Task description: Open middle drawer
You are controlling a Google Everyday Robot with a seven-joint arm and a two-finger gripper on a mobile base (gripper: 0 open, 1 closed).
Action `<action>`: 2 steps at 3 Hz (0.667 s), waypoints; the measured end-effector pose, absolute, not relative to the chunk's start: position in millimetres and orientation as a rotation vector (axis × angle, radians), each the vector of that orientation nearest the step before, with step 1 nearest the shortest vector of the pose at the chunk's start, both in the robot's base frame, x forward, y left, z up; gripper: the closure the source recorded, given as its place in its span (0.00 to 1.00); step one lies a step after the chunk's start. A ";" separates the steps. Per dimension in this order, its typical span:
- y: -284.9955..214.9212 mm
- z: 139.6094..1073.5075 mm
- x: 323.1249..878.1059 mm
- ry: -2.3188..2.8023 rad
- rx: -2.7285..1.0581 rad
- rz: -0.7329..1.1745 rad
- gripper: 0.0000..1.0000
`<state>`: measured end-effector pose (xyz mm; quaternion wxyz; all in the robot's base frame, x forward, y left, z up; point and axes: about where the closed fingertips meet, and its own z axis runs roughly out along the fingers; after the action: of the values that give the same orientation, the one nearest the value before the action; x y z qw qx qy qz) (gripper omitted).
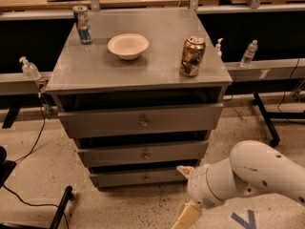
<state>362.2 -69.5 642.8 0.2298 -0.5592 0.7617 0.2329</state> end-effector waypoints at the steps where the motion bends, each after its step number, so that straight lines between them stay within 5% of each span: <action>1: -77.5 612.6 398.1 1.977 -1.656 0.482 0.00; 2: -97.0 568.7 459.9 1.783 -1.654 0.240 0.00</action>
Offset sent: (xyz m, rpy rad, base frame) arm 0.1612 -0.0698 -0.1053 -0.0985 -0.6803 0.0359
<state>459.9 -97.0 568.7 0.3419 -0.6359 0.6858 0.0923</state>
